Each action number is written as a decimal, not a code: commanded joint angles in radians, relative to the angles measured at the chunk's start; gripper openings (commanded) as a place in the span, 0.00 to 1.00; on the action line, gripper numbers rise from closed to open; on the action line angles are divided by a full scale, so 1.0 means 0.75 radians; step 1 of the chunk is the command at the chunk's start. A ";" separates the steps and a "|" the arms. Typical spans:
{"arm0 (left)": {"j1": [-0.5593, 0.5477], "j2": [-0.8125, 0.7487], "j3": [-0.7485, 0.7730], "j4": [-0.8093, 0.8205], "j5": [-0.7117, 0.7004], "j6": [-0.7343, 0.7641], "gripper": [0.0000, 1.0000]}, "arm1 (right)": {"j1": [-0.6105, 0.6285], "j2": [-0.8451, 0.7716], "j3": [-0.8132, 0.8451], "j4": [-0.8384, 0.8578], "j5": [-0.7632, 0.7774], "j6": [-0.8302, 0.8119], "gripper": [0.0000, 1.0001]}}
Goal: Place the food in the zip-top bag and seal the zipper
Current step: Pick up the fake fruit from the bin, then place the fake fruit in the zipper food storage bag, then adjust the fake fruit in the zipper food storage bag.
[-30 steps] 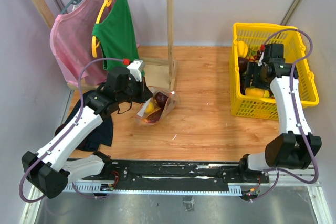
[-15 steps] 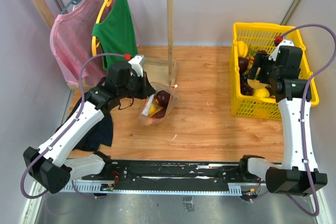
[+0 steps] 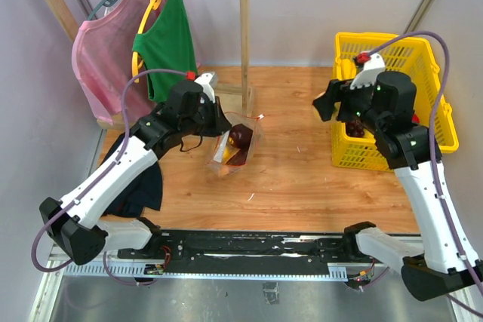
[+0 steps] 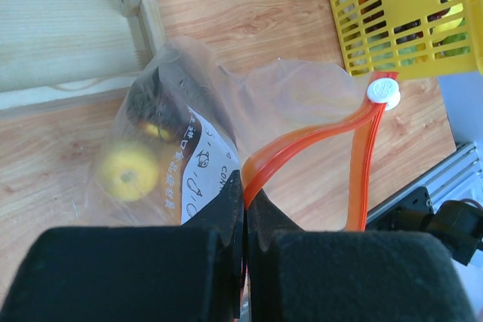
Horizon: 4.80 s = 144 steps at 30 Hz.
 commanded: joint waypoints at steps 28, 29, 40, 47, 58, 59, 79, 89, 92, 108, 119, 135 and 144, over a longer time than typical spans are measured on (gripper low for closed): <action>-0.087 0.087 0.111 -0.075 -0.115 -0.162 0.00 | 0.804 0.134 -0.663 1.213 -0.206 0.120 0.46; -0.087 0.086 0.108 -0.075 -0.116 -0.162 0.00 | 0.805 0.147 -0.686 1.231 -0.203 0.115 0.47; -0.087 0.077 0.076 -0.089 -0.142 -0.139 0.00 | 0.805 0.260 -0.719 1.258 -0.096 0.042 0.64; -0.087 0.080 0.071 -0.093 -0.162 -0.135 0.00 | 0.804 0.300 -0.658 1.206 -0.159 0.031 0.80; -0.087 0.071 0.040 -0.098 -0.196 -0.125 0.00 | 0.804 0.202 -0.586 1.055 -0.163 0.001 0.94; -0.087 0.068 0.035 -0.095 -0.198 -0.125 0.00 | 0.804 0.189 -0.577 1.031 -0.147 -0.003 0.94; -0.087 0.053 0.007 -0.086 -0.216 -0.124 0.00 | 0.805 0.140 -0.486 0.384 0.117 0.305 0.60; -0.087 0.048 -0.003 -0.081 -0.216 -0.127 0.00 | 0.804 0.267 -0.563 0.598 -0.047 0.436 0.44; -0.087 0.042 -0.004 -0.085 -0.222 -0.124 0.00 | 0.804 0.284 -0.546 0.590 -0.045 0.422 0.32; -0.087 0.007 0.033 -0.284 -0.413 -0.087 0.00 | 0.803 0.227 -0.308 0.332 0.068 0.228 0.01; -0.087 0.028 0.145 -0.388 -0.485 -0.057 0.00 | 0.804 0.300 -0.193 0.233 0.130 0.155 0.01; -0.087 -0.006 0.051 -0.235 -0.467 -0.055 0.00 | 0.803 0.297 -0.240 0.403 0.150 0.127 0.01; -0.087 -0.016 -0.004 -0.192 -0.416 -0.018 0.01 | 0.792 0.284 -0.211 0.226 0.255 0.076 0.15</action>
